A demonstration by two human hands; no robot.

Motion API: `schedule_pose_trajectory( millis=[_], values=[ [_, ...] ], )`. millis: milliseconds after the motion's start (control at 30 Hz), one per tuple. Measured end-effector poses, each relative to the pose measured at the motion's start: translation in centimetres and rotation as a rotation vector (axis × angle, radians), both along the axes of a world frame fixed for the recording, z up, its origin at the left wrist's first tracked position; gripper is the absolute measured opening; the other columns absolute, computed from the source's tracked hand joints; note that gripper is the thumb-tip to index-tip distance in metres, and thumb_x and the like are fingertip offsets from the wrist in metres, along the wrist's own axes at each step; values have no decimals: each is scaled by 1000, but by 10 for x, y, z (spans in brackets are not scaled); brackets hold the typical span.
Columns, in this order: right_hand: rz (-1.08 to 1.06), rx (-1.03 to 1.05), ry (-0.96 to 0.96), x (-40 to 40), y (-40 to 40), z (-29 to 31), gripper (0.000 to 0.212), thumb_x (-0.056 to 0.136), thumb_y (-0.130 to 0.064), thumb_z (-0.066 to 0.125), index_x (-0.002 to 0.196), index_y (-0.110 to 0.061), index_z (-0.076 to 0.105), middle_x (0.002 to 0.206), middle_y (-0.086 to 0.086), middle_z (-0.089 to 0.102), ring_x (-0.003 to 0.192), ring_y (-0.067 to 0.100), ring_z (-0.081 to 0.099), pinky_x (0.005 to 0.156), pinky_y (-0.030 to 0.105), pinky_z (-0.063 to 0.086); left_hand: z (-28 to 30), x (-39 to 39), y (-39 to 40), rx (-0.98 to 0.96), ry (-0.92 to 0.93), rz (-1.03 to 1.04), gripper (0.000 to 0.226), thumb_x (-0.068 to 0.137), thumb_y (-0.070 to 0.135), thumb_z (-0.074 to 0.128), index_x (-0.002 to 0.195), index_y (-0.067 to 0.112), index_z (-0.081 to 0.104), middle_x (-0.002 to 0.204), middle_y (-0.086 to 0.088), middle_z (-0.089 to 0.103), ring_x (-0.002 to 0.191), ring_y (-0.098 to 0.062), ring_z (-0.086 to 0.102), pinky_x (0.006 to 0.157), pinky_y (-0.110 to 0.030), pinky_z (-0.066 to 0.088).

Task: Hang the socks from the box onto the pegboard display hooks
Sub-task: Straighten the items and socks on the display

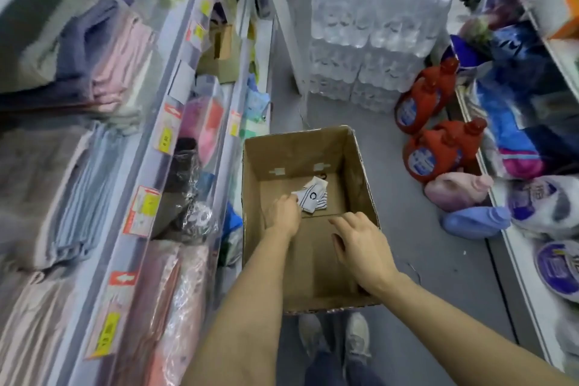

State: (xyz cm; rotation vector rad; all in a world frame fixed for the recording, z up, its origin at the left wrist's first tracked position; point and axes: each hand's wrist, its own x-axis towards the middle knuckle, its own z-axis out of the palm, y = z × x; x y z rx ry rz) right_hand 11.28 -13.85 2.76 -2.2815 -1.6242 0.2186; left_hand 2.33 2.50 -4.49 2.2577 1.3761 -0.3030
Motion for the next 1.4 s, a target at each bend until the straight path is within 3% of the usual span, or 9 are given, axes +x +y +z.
schedule_pose_trajectory(
  millis=[233, 433, 567, 767, 967, 1067, 1200, 1300, 1400],
  values=[
    [-34, -90, -2, 0, 19, -41, 26, 73, -9, 73, 98, -13, 71, 88, 3, 66, 78, 25, 61, 64, 35, 56, -75, 64, 49, -105, 13, 24, 32, 98, 9, 42, 127, 9, 57, 133, -15, 56, 122, -34, 55, 97, -41, 45],
    [-101, -152, 16, 4, 28, -57, 25, 69, -15, 75, 94, -17, 71, 85, 0, 66, 75, 22, 63, 61, 33, 56, -114, 85, 59, -65, 54, 122, 34, 102, 14, 39, 134, 10, 51, 137, -14, 54, 125, -31, 54, 99, -38, 44],
    [-136, -177, 19, 6, 31, -63, 22, 70, -16, 77, 91, -17, 70, 84, 0, 65, 74, 22, 63, 59, 32, 56, -119, 88, 62, -262, 20, 288, 57, 85, 32, 73, 132, 10, 52, 136, -13, 56, 124, -31, 55, 95, -39, 48],
    [-154, -218, 23, 3, 35, -66, 24, 66, -15, 80, 87, -18, 69, 81, -1, 65, 71, 22, 63, 56, 32, 54, -121, 81, 60, -413, -98, 323, 19, 83, 27, 70, 98, 15, 74, 112, -7, 70, 105, -28, 64, 90, -35, 54],
    [-184, -280, 72, 8, 39, -55, 26, 70, -15, 77, 95, -19, 70, 86, -2, 66, 78, 23, 64, 60, 30, 52, -95, 64, 52, -536, -398, 399, 7, 92, 21, 64, 89, 18, 59, 104, -7, 70, 95, -23, 64, 79, -30, 48],
    [-223, -258, 175, 16, 48, -42, 28, 87, -19, 66, 114, -16, 67, 106, 1, 66, 98, 26, 62, 79, 36, 52, -66, 50, 48, -490, -561, 422, 11, 94, 22, 63, 86, 23, 56, 89, 0, 70, 87, -22, 66, 76, -34, 51],
    [-308, -123, 319, 25, 63, -16, 34, 93, -21, 63, 126, -14, 61, 119, 4, 64, 111, 24, 57, 93, 34, 46, -9, 30, 39, -434, -742, 443, 8, 95, 20, 62, 88, 22, 58, 84, 5, 71, 81, -12, 65, 66, -29, 48],
    [-370, 5, 476, 29, 74, 8, 44, 90, -22, 68, 132, -15, 57, 123, -2, 61, 114, 15, 55, 94, 26, 44, 35, 16, 28, -394, -841, 458, 5, 94, 20, 63, 90, 20, 60, 88, 4, 73, 87, -12, 68, 68, -29, 52],
    [-388, 123, 663, 28, 80, 35, 42, 87, -20, 72, 127, -18, 59, 117, -12, 62, 103, 0, 57, 82, 4, 39, 77, 6, 18, -374, -957, 485, 4, 94, 18, 65, 97, 17, 63, 90, 5, 74, 86, -5, 69, 72, -23, 53]
  ],
)
